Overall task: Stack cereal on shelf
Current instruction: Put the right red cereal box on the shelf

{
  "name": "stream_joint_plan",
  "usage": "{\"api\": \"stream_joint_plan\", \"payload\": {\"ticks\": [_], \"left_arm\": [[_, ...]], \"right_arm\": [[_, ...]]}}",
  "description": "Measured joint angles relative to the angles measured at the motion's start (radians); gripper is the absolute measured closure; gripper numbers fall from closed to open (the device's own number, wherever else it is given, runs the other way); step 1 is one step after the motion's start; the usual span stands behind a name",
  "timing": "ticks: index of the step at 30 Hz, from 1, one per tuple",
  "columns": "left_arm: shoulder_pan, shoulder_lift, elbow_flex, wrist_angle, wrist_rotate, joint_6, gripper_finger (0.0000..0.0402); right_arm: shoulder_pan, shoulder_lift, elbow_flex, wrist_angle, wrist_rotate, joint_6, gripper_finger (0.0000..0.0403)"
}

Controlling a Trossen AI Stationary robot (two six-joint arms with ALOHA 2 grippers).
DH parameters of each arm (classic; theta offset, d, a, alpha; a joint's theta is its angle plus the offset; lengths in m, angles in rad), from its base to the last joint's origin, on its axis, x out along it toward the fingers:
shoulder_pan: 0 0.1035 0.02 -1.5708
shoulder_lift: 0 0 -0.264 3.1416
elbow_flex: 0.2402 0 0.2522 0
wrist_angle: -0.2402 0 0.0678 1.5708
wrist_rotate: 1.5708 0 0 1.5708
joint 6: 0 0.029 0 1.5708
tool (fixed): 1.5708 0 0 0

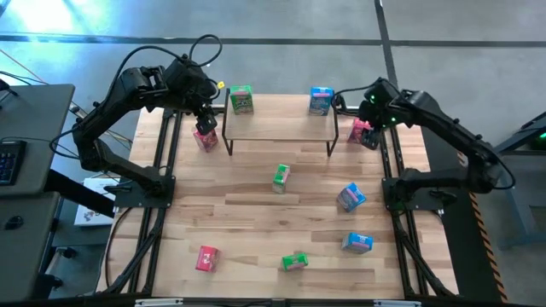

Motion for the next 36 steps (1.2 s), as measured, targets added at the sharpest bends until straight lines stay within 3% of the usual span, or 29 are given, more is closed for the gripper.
{"api": "stream_joint_plan", "payload": {"ticks": [4,18,36], "left_arm": [[0.000,0.000,0.000,0.000,0.000,0.000,0.0195],[0.000,0.000,0.000,0.001,0.000,0.000,0.0195],[0.000,0.000,0.000,0.024,0.000,0.000,0.0195]], "right_arm": [[-0.077,0.000,-0.048,0.046,-0.035,0.016,0.0143],[-0.264,0.007,-0.122,0.151,-0.096,-0.165,0.0143],[-0.286,0.085,-0.181,0.243,-0.107,-0.256,0.0144]]}}
